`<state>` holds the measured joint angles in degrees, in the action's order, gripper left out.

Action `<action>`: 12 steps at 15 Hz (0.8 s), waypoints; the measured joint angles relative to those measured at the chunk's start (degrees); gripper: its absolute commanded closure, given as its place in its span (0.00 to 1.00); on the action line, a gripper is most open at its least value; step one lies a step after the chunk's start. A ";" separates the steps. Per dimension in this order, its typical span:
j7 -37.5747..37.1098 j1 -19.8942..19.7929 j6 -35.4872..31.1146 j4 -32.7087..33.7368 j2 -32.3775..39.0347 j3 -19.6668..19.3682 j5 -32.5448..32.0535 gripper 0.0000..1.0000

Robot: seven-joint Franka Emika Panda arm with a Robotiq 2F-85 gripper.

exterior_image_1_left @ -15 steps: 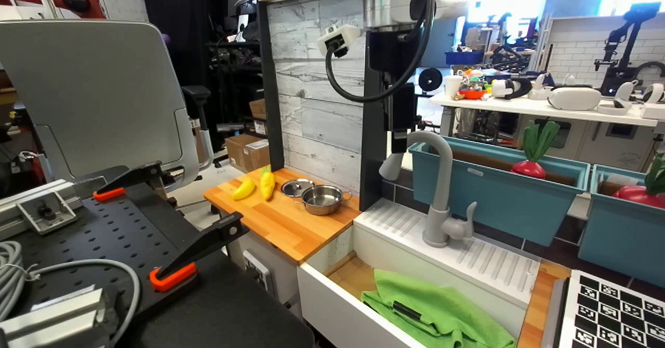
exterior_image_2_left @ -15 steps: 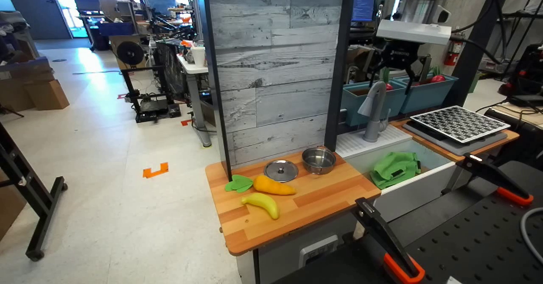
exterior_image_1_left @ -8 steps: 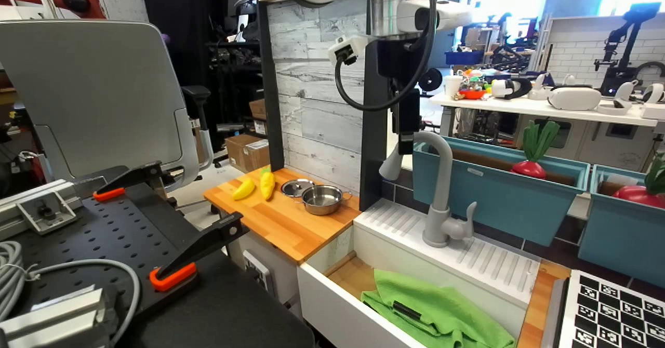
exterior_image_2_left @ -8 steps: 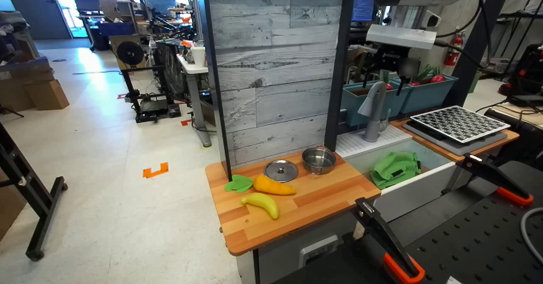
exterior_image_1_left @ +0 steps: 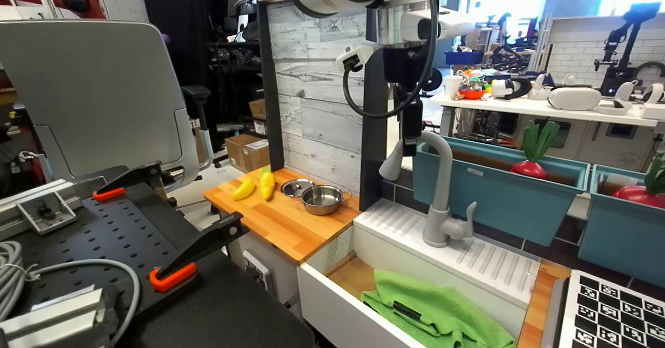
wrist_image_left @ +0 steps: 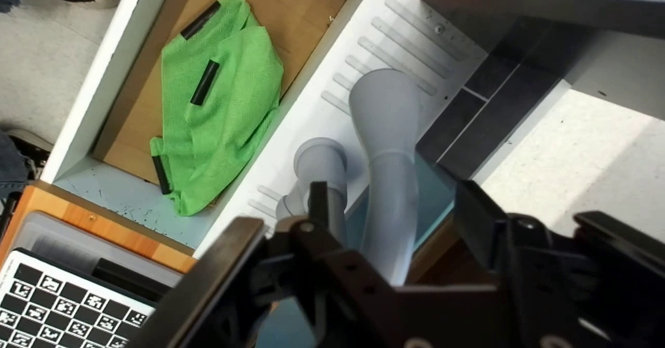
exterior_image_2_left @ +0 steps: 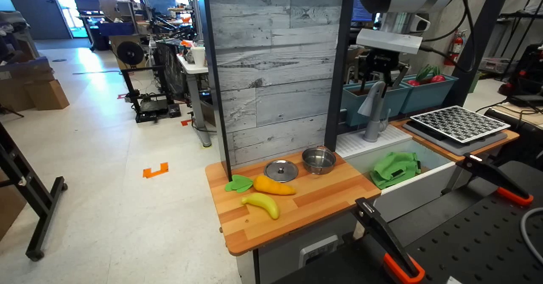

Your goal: Slide the tap slightly to the right

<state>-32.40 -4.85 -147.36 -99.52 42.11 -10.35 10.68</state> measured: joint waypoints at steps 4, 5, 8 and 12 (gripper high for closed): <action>-0.32 0.16 0.00 1.15 0.99 -0.02 0.00 0.97; -0.36 0.16 0.01 1.17 1.08 -0.10 0.00 0.96; -1.25 0.18 0.01 1.18 1.10 -0.11 0.03 0.94; -0.60 0.18 0.18 1.17 1.10 -0.11 -0.13 0.94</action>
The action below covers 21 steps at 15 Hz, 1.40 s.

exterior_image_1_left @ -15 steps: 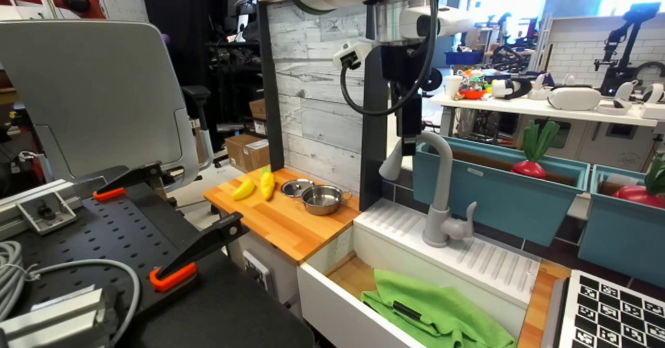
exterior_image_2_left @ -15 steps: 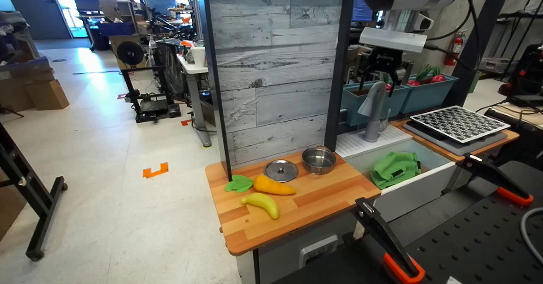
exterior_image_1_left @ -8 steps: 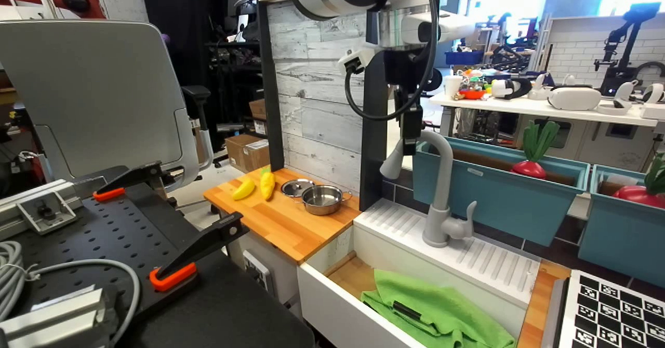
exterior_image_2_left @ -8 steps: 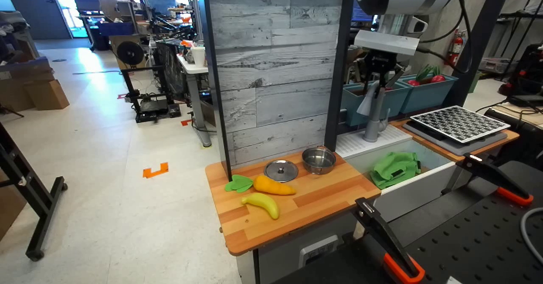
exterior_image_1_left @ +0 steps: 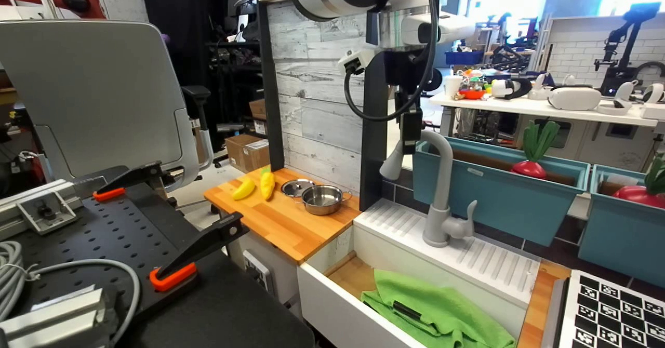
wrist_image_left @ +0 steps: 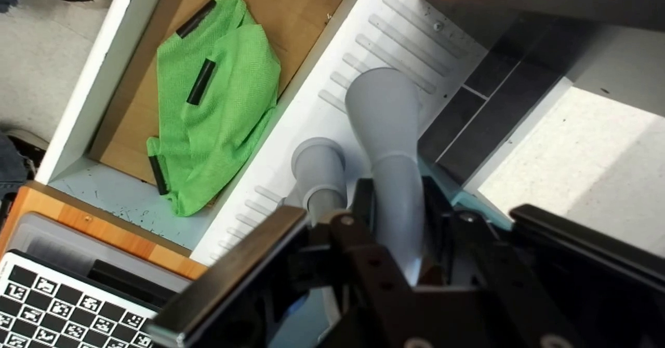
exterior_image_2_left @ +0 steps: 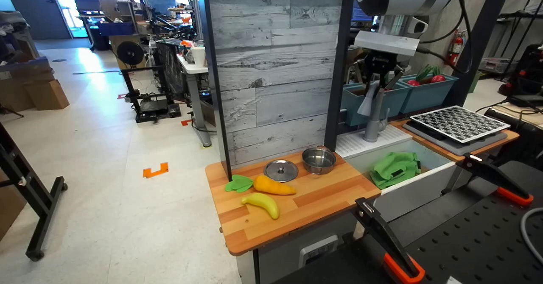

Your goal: Slide the tap slightly to the right

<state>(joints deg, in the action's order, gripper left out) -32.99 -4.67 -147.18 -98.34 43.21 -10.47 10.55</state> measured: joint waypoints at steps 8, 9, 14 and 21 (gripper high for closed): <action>9.10 -0.61 0.30 -1.32 -0.84 0.06 -0.18 0.94; 10.80 -0.95 0.71 -1.39 -0.96 0.18 -0.17 0.94; 20.54 -3.48 4.52 -1.52 -1.60 0.49 -0.27 0.94; 28.10 -5.06 8.63 0.40 -1.06 0.79 -2.07 0.94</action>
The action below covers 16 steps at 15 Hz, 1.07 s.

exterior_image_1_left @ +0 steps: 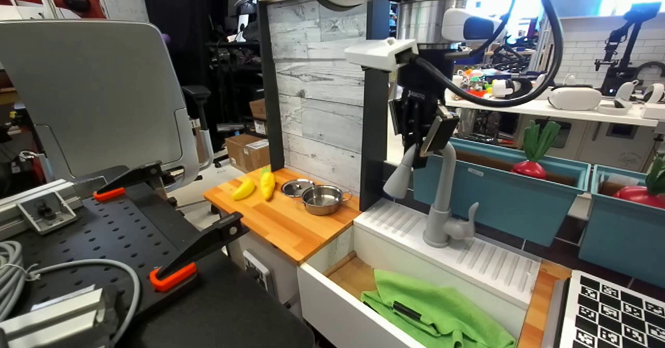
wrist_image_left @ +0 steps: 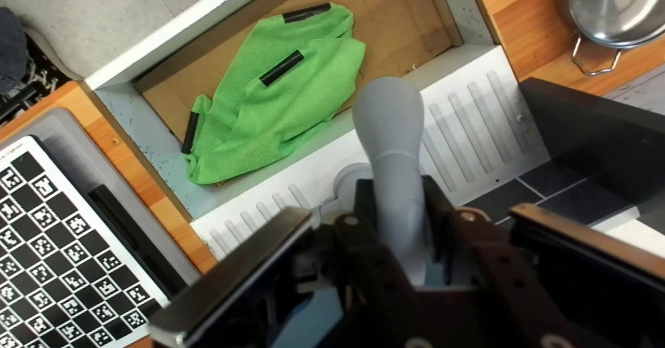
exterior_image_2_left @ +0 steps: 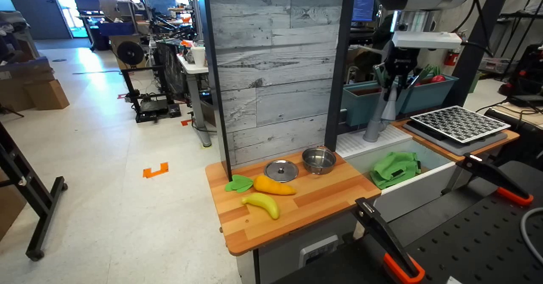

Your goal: Slide the tap slightly to the right

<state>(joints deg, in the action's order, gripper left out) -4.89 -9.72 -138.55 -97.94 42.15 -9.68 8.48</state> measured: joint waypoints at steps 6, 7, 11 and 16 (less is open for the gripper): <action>1.84 -1.05 4.19 2.95 1.21 0.17 -0.14 0.94; 2.04 -1.23 4.78 3.42 1.40 0.26 -0.14 0.60; 2.46 -2.23 6.97 4.73 2.06 0.06 -0.44 0.28; 2.53 -2.71 7.17 5.07 2.80 -0.52 -1.59 0.00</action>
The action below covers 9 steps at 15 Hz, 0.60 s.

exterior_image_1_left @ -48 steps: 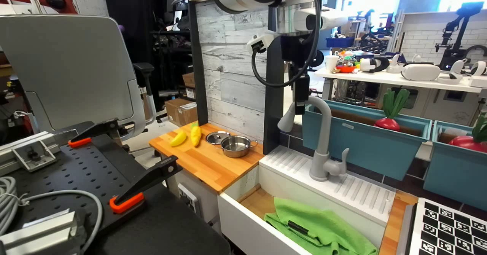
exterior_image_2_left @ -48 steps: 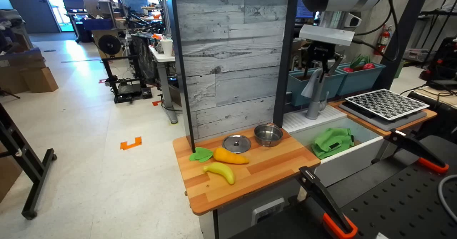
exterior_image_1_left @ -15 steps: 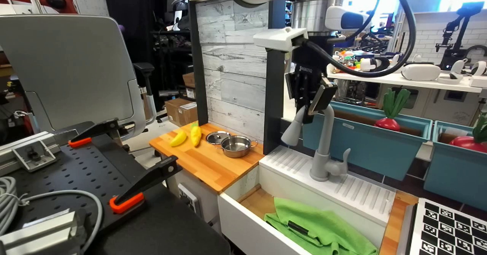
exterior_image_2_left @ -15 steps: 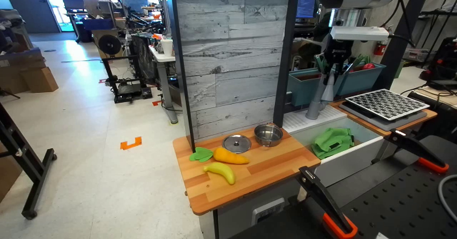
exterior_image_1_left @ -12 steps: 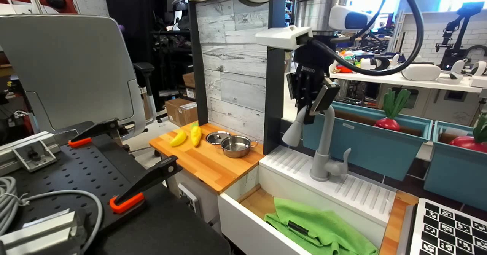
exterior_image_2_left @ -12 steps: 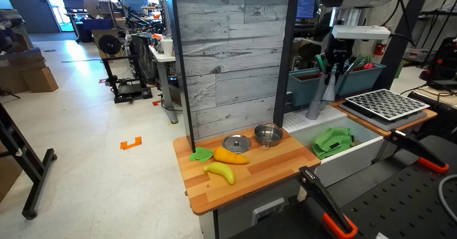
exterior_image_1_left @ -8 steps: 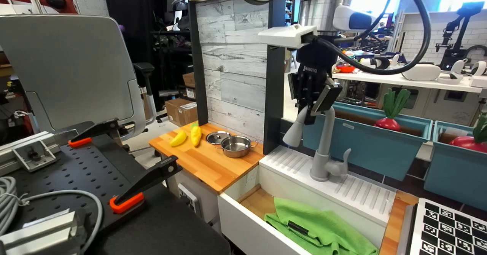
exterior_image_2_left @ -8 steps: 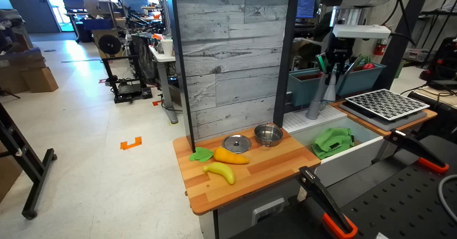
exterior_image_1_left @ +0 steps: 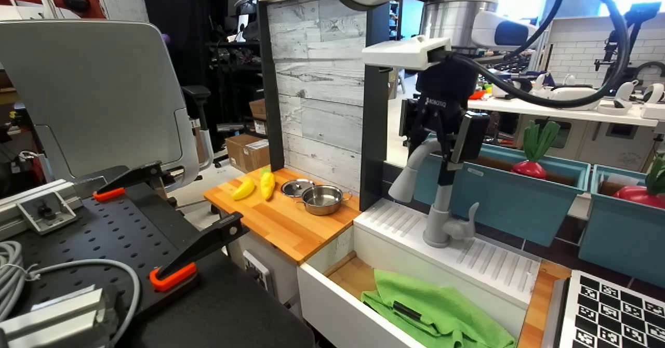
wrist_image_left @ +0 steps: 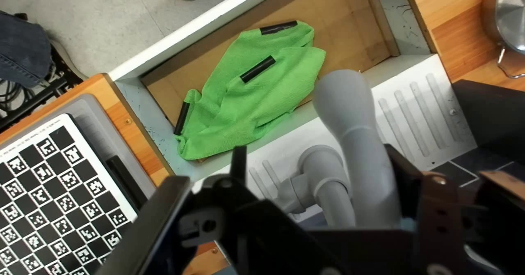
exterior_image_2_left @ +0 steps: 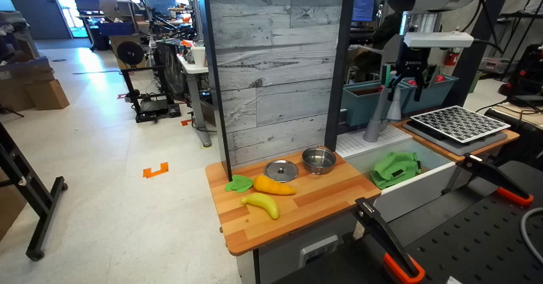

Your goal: Slide the tap slightly to the right

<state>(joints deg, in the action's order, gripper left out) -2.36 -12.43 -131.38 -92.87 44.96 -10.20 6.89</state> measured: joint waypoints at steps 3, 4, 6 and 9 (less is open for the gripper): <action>-0.01 -0.28 -0.01 0.19 0.60 -0.23 -0.95 0.00; -0.01 -0.33 -0.03 0.20 0.65 -0.24 -0.97 0.00; 0.07 -0.34 -0.04 0.21 0.65 -0.22 -0.97 0.00; 1.31 -0.34 -0.26 0.10 0.63 -0.10 -1.03 0.00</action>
<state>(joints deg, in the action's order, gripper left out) -1.04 -12.78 -131.65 -92.77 45.59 -10.30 5.86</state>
